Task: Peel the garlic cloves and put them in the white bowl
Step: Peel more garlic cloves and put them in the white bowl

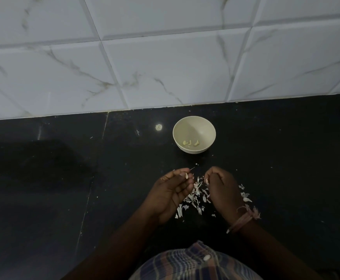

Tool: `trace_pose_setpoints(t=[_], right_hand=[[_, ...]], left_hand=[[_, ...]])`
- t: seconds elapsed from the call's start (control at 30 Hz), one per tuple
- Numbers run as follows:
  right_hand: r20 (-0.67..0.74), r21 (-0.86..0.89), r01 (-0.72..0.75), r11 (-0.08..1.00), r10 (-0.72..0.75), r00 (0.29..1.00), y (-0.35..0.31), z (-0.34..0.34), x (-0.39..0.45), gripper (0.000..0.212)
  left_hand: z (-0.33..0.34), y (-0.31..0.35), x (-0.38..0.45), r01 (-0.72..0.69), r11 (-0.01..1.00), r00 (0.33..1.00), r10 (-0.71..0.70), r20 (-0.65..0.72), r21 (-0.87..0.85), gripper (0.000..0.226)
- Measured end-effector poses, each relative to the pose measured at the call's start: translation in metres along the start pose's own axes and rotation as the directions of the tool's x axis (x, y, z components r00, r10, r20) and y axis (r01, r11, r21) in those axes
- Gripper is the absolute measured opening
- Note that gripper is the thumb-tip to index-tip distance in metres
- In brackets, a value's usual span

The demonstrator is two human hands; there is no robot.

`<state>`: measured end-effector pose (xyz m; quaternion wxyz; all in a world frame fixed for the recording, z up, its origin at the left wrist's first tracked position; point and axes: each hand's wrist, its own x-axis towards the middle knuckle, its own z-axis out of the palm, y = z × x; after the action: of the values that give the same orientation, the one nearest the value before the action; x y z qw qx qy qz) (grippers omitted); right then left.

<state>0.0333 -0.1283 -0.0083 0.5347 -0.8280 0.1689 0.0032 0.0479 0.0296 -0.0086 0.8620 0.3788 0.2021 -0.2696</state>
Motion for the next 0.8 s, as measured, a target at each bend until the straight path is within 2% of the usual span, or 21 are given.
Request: trace_pose_setpoints(t=[0.07,0.17,0.23,0.3,0.33,0.4,0.5,0.6,0.73,0.8], right_hand=[[0.002,-0.155,0.049,0.987,-0.049,0.999,0.001,0.001,-0.002,0.035],[0.012,-0.275,0.123,0.953,-0.125,0.992,0.010,0.005,-0.001,0.045],[0.070,-0.308,0.176,0.935,-0.162,0.984,0.019,0.008,0.002,0.032],[0.137,-0.340,0.207,0.917,-0.169,0.976,0.022,0.009,0.000,0.006],[0.151,-0.355,0.240,0.903,-0.198,0.968,0.021,0.010,-0.002,0.021],[0.114,-0.310,0.281,0.908,-0.258,0.959,0.017,0.007,-0.004,0.033],[0.046,-0.172,0.315,0.933,-0.312,0.949,0.004,0.002,0.000,0.029],[0.033,-0.213,0.388,0.897,-0.390,0.920,-0.002,0.002,0.003,0.040],[0.121,-0.065,0.383,0.921,-0.374,0.920,-0.006,0.001,0.002,0.068],[0.143,-0.013,0.350,0.937,-0.344,0.928,-0.007,0.002,0.000,0.070]], left_hand=[[0.000,-0.001,0.002,-0.009,1.000,1.000,0.009,-0.015,0.004,0.023],[0.000,-0.001,0.005,-0.022,1.000,0.999,0.023,-0.039,0.010,0.029],[-0.002,-0.001,0.008,-0.026,1.000,0.998,0.027,-0.060,0.009,0.024],[-0.004,-0.001,0.012,-0.027,1.000,0.996,0.027,-0.083,0.002,0.021],[-0.005,-0.001,0.013,-0.027,1.000,0.995,0.027,-0.091,0.004,0.021],[-0.006,0.000,0.014,-0.037,0.998,0.994,0.042,-0.101,0.046,0.022],[-0.005,0.000,0.013,-0.079,0.976,0.993,0.096,-0.075,0.204,0.021],[-0.003,-0.001,0.013,-0.143,0.911,0.987,0.159,-0.009,0.388,0.018],[0.000,0.002,0.015,-0.184,0.849,0.981,0.191,0.036,0.496,0.015],[0.000,0.002,0.015,-0.174,0.831,0.981,0.190,0.025,0.528,0.014]])
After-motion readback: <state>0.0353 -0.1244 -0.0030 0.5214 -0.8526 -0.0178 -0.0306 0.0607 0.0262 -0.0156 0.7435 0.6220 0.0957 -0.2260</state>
